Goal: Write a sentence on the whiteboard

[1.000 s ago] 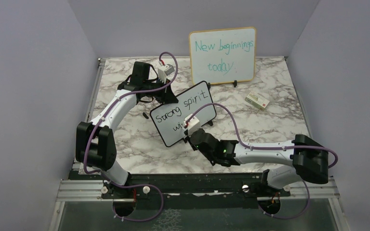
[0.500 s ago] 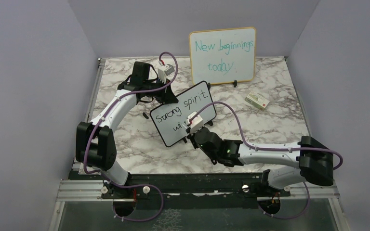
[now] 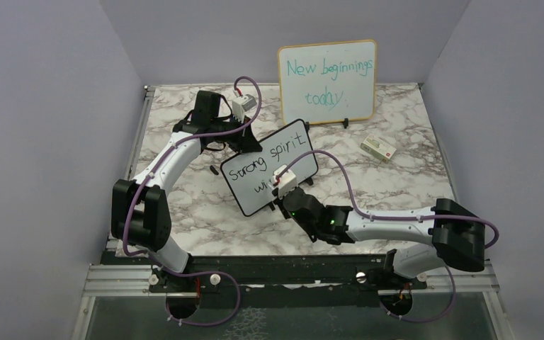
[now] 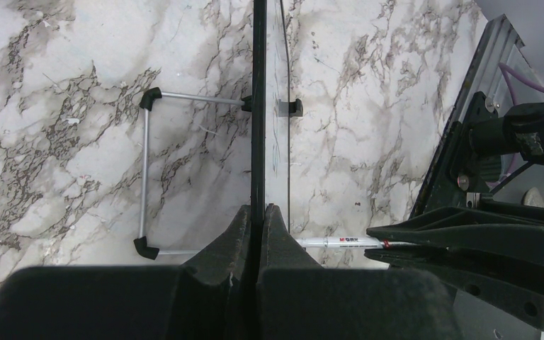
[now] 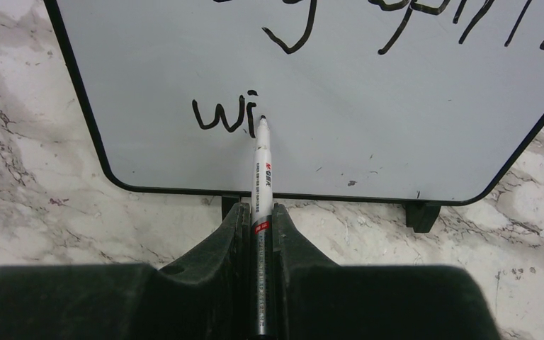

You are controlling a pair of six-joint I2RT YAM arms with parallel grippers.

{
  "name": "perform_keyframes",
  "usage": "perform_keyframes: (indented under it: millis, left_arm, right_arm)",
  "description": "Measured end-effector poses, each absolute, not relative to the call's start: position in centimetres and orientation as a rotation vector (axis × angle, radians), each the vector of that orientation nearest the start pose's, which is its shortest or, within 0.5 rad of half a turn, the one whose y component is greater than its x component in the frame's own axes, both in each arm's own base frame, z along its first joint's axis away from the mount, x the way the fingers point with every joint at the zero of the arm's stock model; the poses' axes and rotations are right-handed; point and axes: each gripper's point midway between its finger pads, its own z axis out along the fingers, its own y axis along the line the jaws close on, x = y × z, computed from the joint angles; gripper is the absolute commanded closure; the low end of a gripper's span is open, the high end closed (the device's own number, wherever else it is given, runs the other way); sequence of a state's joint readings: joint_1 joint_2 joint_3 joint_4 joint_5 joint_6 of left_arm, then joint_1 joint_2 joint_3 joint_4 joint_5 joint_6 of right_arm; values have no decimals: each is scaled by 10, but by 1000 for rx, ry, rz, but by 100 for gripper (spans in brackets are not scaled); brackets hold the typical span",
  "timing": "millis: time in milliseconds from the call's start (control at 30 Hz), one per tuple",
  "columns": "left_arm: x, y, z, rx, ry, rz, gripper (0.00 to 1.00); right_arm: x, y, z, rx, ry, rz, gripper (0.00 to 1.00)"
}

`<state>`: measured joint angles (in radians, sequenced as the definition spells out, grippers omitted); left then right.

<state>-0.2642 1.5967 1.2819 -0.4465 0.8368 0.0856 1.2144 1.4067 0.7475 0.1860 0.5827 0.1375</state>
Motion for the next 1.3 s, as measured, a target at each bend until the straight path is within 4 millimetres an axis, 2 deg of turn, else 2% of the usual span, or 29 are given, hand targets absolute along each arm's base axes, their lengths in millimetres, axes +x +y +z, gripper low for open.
perform_keyframes:
  millis: [1300]
  left_arm:
    - [344, -225, 195, 797, 2094, -1059, 100]
  right_arm:
    - [233, 320, 132, -653, 1853, 231, 100]
